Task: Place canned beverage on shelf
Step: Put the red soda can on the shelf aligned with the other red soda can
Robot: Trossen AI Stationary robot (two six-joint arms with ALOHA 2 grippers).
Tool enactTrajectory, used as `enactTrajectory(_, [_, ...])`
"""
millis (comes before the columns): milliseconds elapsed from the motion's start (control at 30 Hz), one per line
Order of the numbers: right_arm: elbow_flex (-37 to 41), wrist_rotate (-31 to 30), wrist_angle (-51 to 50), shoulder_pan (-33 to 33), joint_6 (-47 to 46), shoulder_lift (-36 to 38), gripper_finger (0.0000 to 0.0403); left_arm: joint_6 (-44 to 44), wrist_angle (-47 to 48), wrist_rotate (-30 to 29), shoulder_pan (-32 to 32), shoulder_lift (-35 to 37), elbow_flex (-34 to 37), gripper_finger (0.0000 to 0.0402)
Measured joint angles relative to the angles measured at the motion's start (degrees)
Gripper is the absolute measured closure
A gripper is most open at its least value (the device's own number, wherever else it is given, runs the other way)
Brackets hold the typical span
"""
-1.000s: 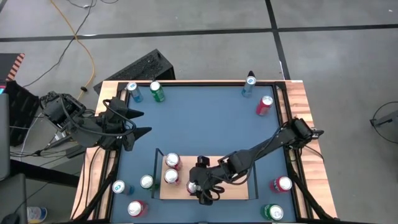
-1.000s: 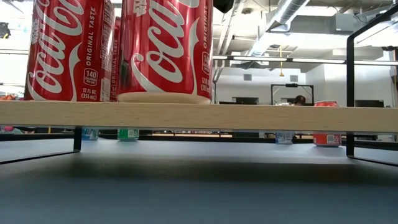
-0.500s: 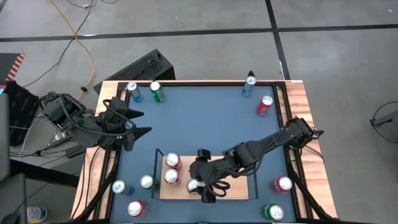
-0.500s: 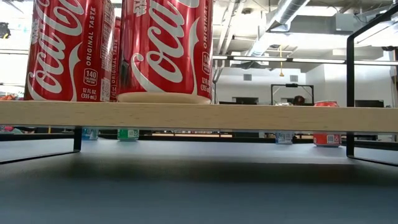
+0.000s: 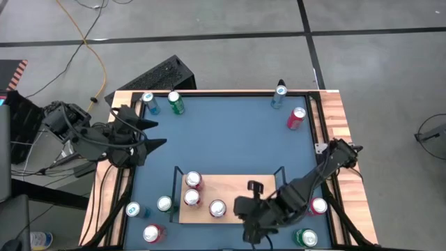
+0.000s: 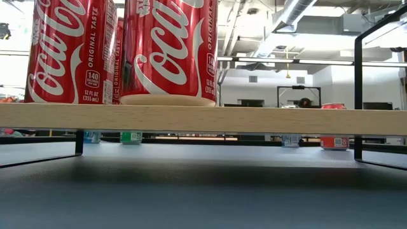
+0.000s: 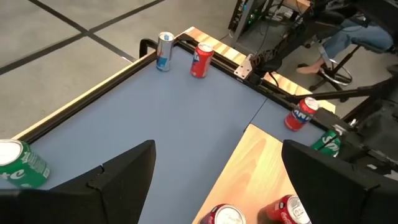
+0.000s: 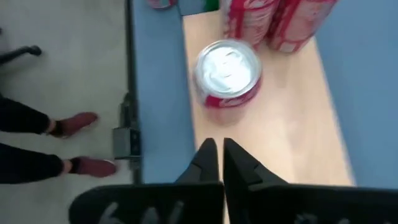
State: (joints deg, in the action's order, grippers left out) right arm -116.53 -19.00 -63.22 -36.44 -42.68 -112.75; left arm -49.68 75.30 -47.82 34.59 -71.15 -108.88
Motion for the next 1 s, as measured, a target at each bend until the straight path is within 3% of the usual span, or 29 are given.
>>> enactTrajectory(433, [13.0, -0.4, 13.0, 1.2, -6.5, 0.0, 0.0402, 2.2, 1.3, 0.5, 0.0, 0.0, 0.0, 0.0068])
enactTrajectory(1000, [17.0, 2.7, 20.6, 5.1, -3.4, -0.1, 0.0403, 3.1, 2.5, 0.5, 0.0, 0.0, 0.0, 0.0068])
